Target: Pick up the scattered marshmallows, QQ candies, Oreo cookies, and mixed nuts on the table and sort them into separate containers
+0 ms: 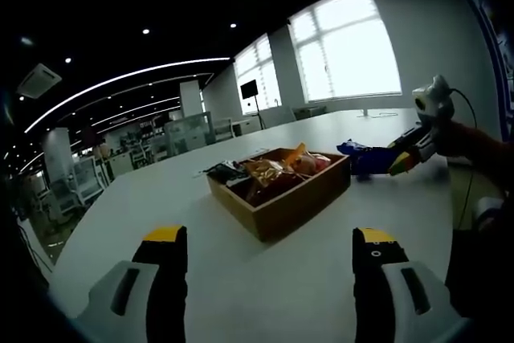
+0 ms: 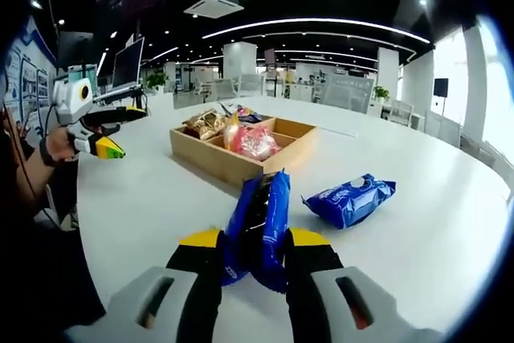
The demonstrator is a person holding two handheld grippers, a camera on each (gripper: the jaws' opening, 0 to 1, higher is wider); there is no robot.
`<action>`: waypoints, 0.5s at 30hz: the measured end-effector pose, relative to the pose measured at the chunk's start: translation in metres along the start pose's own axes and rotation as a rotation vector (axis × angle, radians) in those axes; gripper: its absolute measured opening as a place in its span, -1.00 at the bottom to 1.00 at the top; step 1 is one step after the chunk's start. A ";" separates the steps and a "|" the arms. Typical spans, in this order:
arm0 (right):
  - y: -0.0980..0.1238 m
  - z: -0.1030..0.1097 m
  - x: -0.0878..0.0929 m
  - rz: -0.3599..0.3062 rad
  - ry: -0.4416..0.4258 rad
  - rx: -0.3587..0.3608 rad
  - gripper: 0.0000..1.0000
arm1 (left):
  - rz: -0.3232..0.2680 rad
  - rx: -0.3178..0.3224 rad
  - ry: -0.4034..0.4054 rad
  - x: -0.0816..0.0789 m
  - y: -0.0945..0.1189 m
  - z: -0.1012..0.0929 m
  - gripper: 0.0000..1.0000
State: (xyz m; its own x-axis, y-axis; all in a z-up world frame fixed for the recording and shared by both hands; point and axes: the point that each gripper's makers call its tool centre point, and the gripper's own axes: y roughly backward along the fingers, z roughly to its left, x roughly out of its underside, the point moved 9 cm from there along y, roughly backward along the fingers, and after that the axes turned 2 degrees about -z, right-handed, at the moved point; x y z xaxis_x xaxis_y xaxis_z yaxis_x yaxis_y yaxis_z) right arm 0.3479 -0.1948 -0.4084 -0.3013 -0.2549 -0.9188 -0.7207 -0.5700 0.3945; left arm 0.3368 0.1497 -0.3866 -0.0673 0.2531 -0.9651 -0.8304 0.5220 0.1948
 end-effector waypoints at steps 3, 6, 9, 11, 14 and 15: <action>0.004 0.000 -0.005 -0.017 -0.006 -0.002 -0.49 | 0.005 -0.001 -0.005 0.000 0.000 0.000 0.76; 0.008 0.000 -0.010 -0.038 0.005 -0.010 -0.49 | 0.003 -0.003 -0.006 -0.001 0.000 0.000 0.76; 0.014 -0.002 -0.019 -0.075 0.006 -0.038 -0.49 | 0.004 -0.004 -0.009 -0.002 0.001 0.001 0.76; 0.017 -0.003 -0.026 -0.107 -0.002 -0.060 -0.49 | 0.002 -0.003 -0.010 -0.003 0.001 0.001 0.76; 0.021 -0.008 -0.035 -0.134 -0.006 -0.067 -0.49 | 0.003 -0.003 -0.015 -0.003 0.000 0.001 0.75; 0.022 -0.010 -0.037 -0.137 -0.002 -0.069 -0.49 | 0.002 -0.003 -0.015 -0.003 0.000 0.001 0.75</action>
State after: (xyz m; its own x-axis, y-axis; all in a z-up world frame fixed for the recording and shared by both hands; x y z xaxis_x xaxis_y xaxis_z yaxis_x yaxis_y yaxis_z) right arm 0.3498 -0.2057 -0.3657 -0.2049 -0.1695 -0.9640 -0.7107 -0.6515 0.2655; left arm 0.3371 0.1497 -0.3831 -0.0608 0.2670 -0.9618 -0.8317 0.5191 0.1967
